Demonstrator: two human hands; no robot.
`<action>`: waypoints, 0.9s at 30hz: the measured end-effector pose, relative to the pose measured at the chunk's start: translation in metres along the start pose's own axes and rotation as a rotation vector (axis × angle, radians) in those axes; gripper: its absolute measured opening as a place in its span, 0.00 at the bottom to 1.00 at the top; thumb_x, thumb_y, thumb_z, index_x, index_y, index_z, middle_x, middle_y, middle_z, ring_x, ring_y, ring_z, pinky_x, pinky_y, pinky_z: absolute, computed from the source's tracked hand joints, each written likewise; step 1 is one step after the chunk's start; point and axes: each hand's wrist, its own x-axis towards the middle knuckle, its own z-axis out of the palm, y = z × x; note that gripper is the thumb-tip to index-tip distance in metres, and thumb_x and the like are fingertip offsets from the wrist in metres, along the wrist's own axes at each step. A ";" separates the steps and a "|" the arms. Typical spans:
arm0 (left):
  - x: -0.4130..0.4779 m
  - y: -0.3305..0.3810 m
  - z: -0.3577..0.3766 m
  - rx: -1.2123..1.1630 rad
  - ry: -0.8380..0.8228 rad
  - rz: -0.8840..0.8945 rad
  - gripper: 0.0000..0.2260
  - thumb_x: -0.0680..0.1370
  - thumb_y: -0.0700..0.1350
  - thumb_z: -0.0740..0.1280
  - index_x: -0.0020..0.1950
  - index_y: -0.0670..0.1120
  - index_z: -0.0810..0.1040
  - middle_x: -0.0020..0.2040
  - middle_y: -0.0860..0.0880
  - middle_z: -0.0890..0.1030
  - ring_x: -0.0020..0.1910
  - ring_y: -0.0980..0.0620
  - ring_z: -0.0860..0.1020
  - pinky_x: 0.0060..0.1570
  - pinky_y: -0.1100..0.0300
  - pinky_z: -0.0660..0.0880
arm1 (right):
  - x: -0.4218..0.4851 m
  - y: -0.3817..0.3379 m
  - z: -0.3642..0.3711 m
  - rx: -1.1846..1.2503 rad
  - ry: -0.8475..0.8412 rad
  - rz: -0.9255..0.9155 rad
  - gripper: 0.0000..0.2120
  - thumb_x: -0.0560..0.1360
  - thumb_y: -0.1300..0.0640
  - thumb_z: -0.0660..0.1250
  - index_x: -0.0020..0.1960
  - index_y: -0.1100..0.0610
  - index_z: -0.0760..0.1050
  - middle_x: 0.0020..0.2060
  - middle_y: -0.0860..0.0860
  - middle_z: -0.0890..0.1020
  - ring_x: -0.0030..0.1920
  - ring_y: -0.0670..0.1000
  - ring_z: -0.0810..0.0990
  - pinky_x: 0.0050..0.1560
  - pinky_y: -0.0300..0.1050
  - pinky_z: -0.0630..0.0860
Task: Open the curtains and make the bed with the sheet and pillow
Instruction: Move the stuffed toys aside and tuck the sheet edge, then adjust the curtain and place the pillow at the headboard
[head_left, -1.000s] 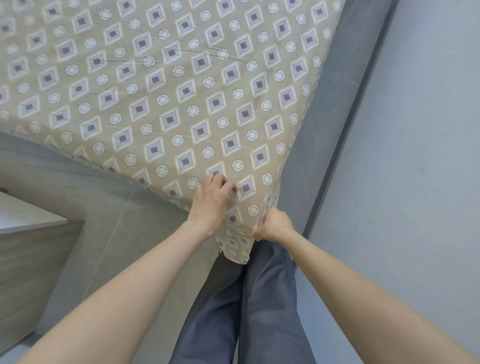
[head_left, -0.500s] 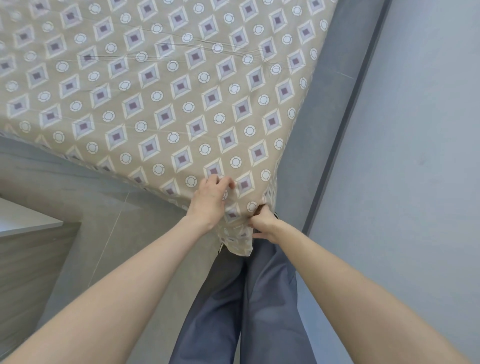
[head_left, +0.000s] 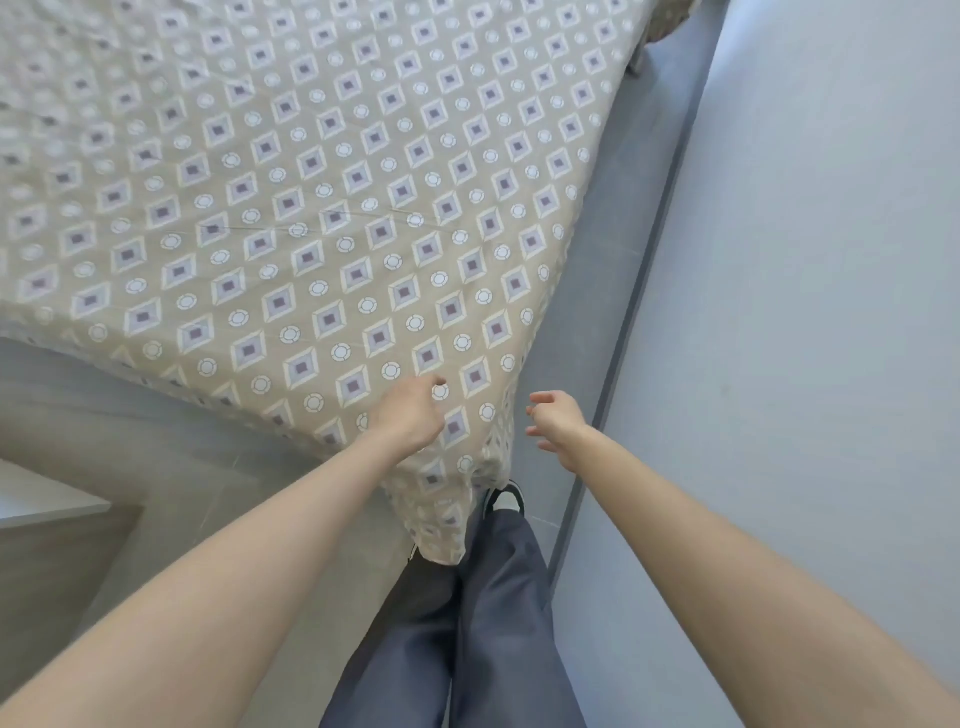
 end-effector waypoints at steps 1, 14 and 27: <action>-0.003 0.010 -0.015 -0.020 0.019 0.004 0.20 0.79 0.42 0.57 0.71 0.52 0.67 0.68 0.47 0.71 0.60 0.45 0.75 0.53 0.53 0.74 | -0.012 -0.012 -0.011 0.014 0.007 -0.015 0.17 0.79 0.61 0.54 0.67 0.56 0.67 0.55 0.52 0.75 0.60 0.56 0.76 0.62 0.52 0.73; -0.058 0.174 -0.260 -0.241 0.342 0.191 0.21 0.79 0.42 0.58 0.73 0.50 0.66 0.70 0.46 0.71 0.48 0.50 0.77 0.43 0.58 0.73 | -0.187 -0.234 -0.169 0.002 0.194 -0.442 0.14 0.79 0.62 0.55 0.64 0.56 0.67 0.47 0.51 0.73 0.49 0.52 0.72 0.62 0.53 0.72; -0.073 0.300 -0.405 -0.399 0.474 0.331 0.21 0.79 0.42 0.60 0.72 0.50 0.67 0.69 0.46 0.72 0.56 0.49 0.76 0.48 0.59 0.71 | -0.276 -0.391 -0.297 -0.108 0.361 -0.752 0.17 0.77 0.64 0.58 0.66 0.58 0.68 0.60 0.55 0.74 0.54 0.53 0.72 0.48 0.44 0.69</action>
